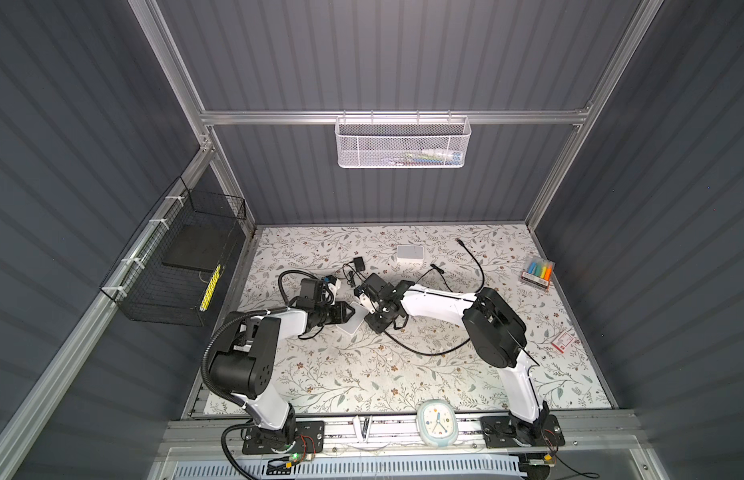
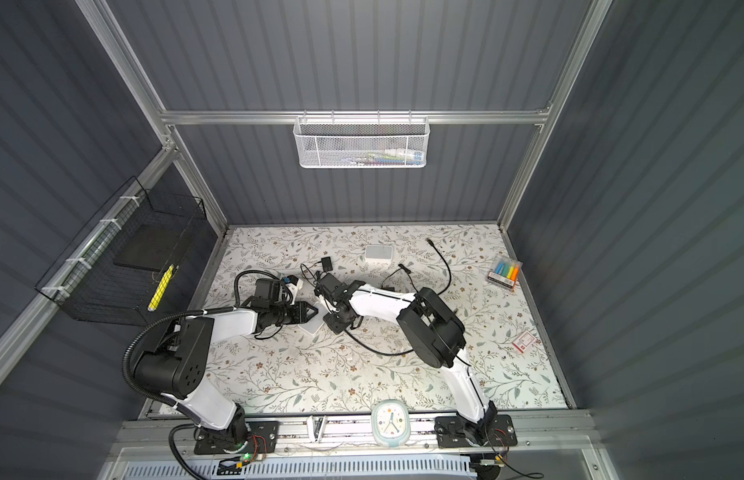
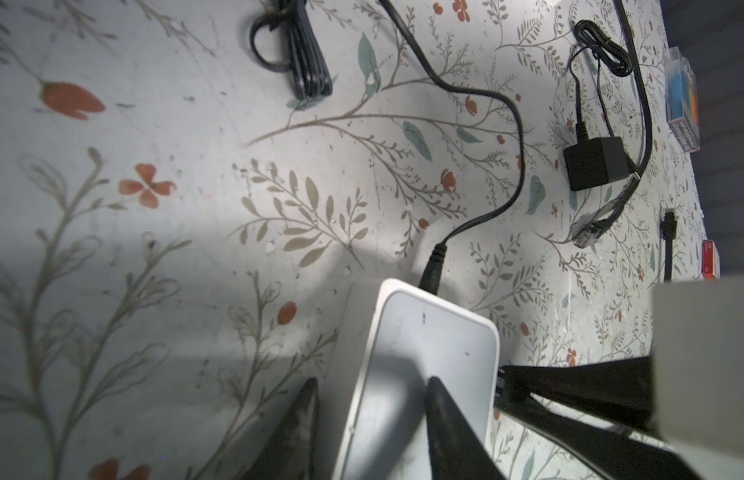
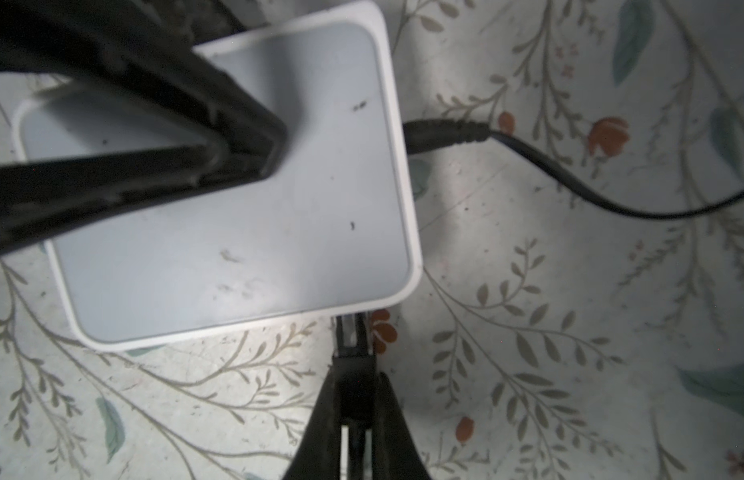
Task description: Insert the plug into the switch port
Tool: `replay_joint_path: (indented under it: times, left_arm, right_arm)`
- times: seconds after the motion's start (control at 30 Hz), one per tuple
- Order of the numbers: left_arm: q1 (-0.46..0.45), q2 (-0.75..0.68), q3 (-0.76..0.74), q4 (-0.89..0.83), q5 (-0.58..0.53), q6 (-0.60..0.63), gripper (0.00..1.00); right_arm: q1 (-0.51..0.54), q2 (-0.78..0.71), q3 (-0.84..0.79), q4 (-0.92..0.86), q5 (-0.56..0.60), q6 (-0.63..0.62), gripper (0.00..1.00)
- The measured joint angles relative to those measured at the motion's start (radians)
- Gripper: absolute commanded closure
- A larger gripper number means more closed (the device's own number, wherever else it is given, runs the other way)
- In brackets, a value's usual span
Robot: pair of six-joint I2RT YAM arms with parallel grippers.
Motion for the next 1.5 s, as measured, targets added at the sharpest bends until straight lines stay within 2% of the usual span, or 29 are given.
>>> replay_joint_path:
  times: [0.93, 1.5]
  left_arm:
    - [-0.047, 0.055, 0.031, 0.076, -0.011, 0.008, 0.63]
    - [-0.063, 0.061, 0.03, 0.113, -0.023, -0.005, 0.71]
  right_arm:
    - [0.0, 0.0, 0.002, -0.027, 0.003, 0.002, 1.0]
    - [-0.007, 0.0, 0.019, -0.068, -0.005, 0.003, 1.0]
